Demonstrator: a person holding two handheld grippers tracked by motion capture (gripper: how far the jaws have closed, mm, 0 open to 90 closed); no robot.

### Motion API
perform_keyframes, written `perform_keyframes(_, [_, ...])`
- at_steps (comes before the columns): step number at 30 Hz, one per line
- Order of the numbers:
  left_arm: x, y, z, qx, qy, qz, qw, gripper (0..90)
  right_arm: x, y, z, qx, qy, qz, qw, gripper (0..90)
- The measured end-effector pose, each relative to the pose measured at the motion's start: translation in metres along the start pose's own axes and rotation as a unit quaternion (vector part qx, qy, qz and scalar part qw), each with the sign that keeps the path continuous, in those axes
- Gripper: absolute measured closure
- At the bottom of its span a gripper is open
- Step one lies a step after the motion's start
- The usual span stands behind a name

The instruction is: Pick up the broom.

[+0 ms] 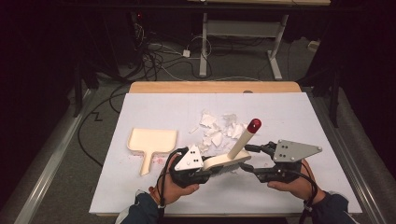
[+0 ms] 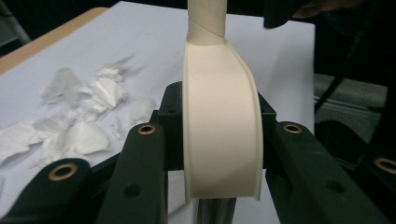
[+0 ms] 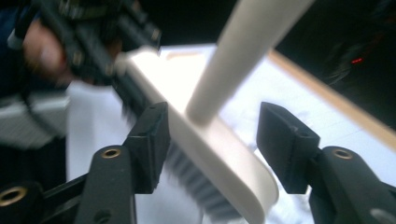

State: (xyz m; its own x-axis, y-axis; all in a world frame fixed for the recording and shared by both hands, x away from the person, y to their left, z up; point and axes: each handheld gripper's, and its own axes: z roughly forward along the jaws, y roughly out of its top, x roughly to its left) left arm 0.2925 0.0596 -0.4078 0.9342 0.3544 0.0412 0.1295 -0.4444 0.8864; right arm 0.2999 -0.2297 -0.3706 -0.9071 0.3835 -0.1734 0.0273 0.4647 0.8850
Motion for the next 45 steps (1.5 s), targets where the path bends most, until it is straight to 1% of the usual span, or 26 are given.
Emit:
perform_keyframes(1, [-0.001, 0.000, 0.000, 0.003, -0.005, 0.005, 1.0000, 65.8, -0.002, -0.003, 0.000, 0.010, 0.009, -0.004, 0.9999, 40.6])
perform_keyframes(3, [-0.002, 0.000, 0.000, 0.006, -0.024, 0.011, 0.9996, 65.8, -0.007, -0.009, 0.001, 0.017, 0.018, -0.005, 0.9997, 39.6])
perform_keyframes(5, [-0.004, 0.001, 0.001, 0.010, -0.031, 0.022, 0.9992, 65.8, -0.012, -0.014, 0.005, 0.030, 0.043, 0.003, 0.9987, 38.3])
perform_keyframes(6, [-0.005, 0.001, 0.001, 0.006, -0.040, 0.021, 0.9989, 65.8, -0.014, -0.016, 0.007, 0.036, 0.050, 0.002, 0.9981, 37.7])
perform_keyframes(8, [-0.006, 0.001, 0.002, 0.002, -0.056, 0.023, 0.9982, 65.8, -0.015, -0.021, 0.011, 0.043, 0.078, 0.004, 0.9960, 37.7])
perform_keyframes(10, [-0.007, 0.001, 0.003, 0.003, -0.062, 0.026, 0.9977, 65.8, -0.015, -0.025, 0.017, 0.048, 0.099, 0.004, 0.9939, 37.8])
perform_keyframes(15, [-0.004, -0.002, 0.005, -0.003, -0.086, 0.020, 0.9961, 65.7, -0.012, -0.032, 0.031, 0.048, 0.162, 0.006, 0.9855, 53.0])
perform_keyframes(18, [-0.002, -0.004, 0.006, -0.007, -0.098, 0.015, 0.9951, 65.6, -0.012, -0.034, 0.034, 0.038, 0.177, 0.010, 0.9834, 55.7])
perform_keyframes(19, [-0.001, -0.005, 0.006, -0.009, -0.102, 0.014, 0.9947, 65.5, -0.012, -0.035, 0.034, 0.037, 0.185, 0.015, 0.9819, 56.7])
perform_keyframes(21, [0.002, -0.006, 0.006, -0.017, -0.112, 0.007, 0.9935, 64.7, -0.011, -0.035, 0.034, 0.032, 0.190, 0.016, 0.9812, 59.8])
perform_keyframes(23, [0.006, -0.008, 0.006, -0.019, -0.116, -0.002, 0.9930, 58.6, -0.010, -0.035, 0.034, 0.030, 0.206, 0.012, 0.9779, 67.1])
perform_keyframes(24, [0.007, -0.009, 0.005, -0.021, -0.121, -0.001, 0.9924, 58.4, -0.008, -0.035, 0.034, 0.030, 0.205, 0.011, 0.9783, 67.5])
perform_keyframes(25, [0.007, -0.009, 0.005, -0.020, -0.116, 0.000, 0.9930, 57.7, -0.007, -0.034, 0.034, 0.028, 0.209, 0.011, 0.9775, 68.0])
perform_keyframes(26, [0.007, -0.009, 0.005, -0.017, -0.105, 0.001, 0.9943, 56.4, -0.007, -0.034, 0.034, 0.029, 0.208, 0.013, 0.9777, 68.0])
perform_keyframes(28, [0.007, -0.009, 0.005, -0.015, -0.092, 0.000, 0.9956, 54.1, -0.006, -0.033, 0.034, 0.036, 0.195, 0.011, 0.9800, 68.1])
perform_keyframes(31, [0.006, -0.010, 0.003, -0.006, -0.051, -0.003, 0.9987, 47.7, -0.005, -0.031, 0.031, 0.041, 0.168, 0.009, 0.9848, 68.2])
perform_keyframes(32, [0.006, -0.011, 0.002, -0.001, -0.033, 0.000, 0.9995, 42.4, -0.004, -0.030, 0.030, 0.042, 0.159, 0.007, 0.9864, 68.2])
perform_keyframes(33, [0.006, -0.011, -0.001, 0.003, -0.020, 0.004, 0.9998, 38.1, -0.004, -0.028, 0.028, 0.044, 0.147, 0.006, 0.9882, 68.2])
perform_keyframes(34, [0.005, -0.012, -0.004, 0.001, -0.007, 0.005, 1.0000, 36.8, -0.005, -0.027, 0.026, 0.045, 0.137, 0.008, 0.9895, 68.2])
perform_keyframes(35, [0.005, -0.012, -0.007, 0.002, 0.017, 0.002, 0.9999, 33.4, -0.006, -0.026, 0.023, 0.046, 0.125, 0.008, 0.9910, 68.2])
perform_keyframes(37, [0.006, -0.012, -0.013, 0.003, 0.039, 0.004, 0.9992, 29.0, -0.008, -0.024, 0.018, 0.051, 0.094, 0.010, 0.9942, 68.2])
perform_keyframes(39, [0.006, -0.014, -0.018, 0.012, 0.067, 0.009, 0.9976, 23.3, -0.010, -0.023, 0.012, 0.053, 0.068, 0.013, 0.9962, 68.2])
perform_keyframes(41, [0.008, -0.017, -0.022, 0.011, 0.075, 0.010, 0.9971, 22.8, -0.014, -0.024, 0.009, 0.054, 0.044, 0.017, 0.9974, 68.2])
perform_keyframes(42, [0.008, -0.019, -0.024, 0.013, 0.087, 0.011, 0.9961, 22.1, -0.015, -0.024, 0.006, 0.056, 0.034, 0.022, 0.9976, 68.2])
perform_keyframes(44, [0.010, -0.024, -0.027, 0.014, 0.103, 0.006, 0.9945, 27.3, -0.016, -0.026, 0.002, 0.064, 0.007, 0.018, 0.9977, 68.2])
perform_keyframes(45, [0.011, -0.026, -0.029, 0.014, 0.119, 0.007, 0.9928, 29.3, -0.017, -0.027, 0.000, 0.066, -0.002, 0.022, 0.9976, 68.2])
